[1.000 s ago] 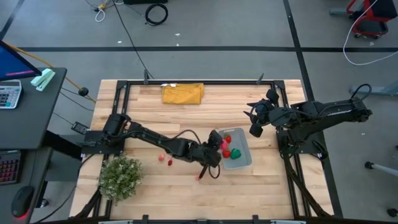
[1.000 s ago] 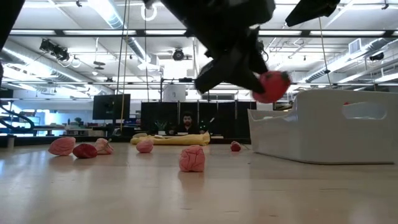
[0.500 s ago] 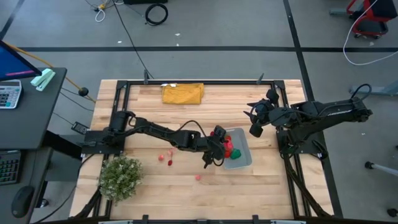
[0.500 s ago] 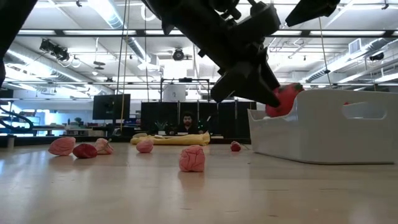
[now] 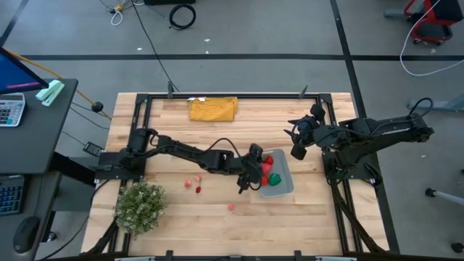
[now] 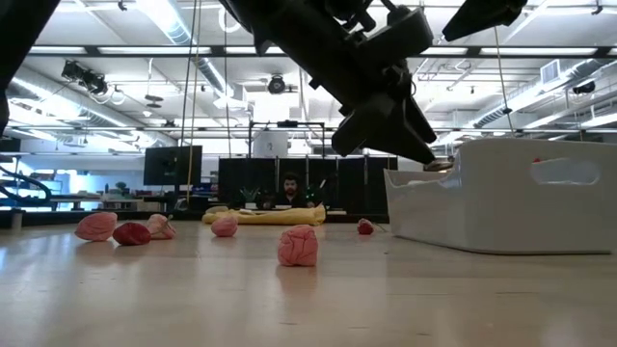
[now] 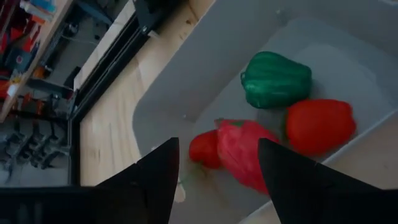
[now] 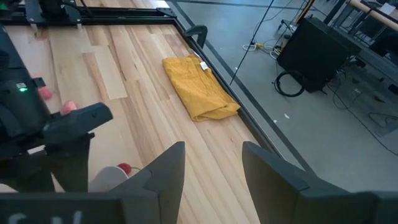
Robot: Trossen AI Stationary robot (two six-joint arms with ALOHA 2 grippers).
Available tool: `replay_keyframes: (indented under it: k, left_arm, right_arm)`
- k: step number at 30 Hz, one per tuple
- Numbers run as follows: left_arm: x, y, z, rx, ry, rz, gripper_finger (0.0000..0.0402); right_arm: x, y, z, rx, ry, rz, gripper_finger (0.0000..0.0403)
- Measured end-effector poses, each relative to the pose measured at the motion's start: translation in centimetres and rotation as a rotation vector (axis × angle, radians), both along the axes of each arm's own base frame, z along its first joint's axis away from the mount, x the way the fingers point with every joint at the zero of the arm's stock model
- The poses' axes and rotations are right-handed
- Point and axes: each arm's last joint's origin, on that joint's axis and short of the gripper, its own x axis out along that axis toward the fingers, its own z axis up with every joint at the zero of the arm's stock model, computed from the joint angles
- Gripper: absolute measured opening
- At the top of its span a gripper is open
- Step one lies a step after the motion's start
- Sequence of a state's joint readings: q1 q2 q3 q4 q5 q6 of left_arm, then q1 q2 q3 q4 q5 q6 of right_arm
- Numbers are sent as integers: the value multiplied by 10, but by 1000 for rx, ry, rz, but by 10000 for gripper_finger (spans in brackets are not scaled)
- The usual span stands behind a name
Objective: Pick and placing Produce into tupperware
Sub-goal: Put the red cherry into the gray bin
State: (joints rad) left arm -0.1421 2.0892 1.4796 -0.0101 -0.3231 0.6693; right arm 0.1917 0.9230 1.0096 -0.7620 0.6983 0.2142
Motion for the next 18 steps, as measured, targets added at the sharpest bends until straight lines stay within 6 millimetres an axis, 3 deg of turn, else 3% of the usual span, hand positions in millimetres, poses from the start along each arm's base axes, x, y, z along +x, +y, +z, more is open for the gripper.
replay_keyframes:
  k: [5, 10, 13, 18]
  left_arm:
    - [-2, -3, 7, 238, -19, 136, 218]
    - [-10, -5, 10, 310, -99, 512, 208]
    - [-16, -4, 8, 181, -133, 603, 198]
    - [-19, 5, -3, -265, -71, 613, 184]
  right_arm:
    - [0, 0, 0, 0, 0, 0, 169]
    - [0, 0, 0, 0, 0, 0, 169]
    - [0, 0, 0, -4, 3, 2, 169]
    - [0, 0, 0, -4, 3, 3, 169]
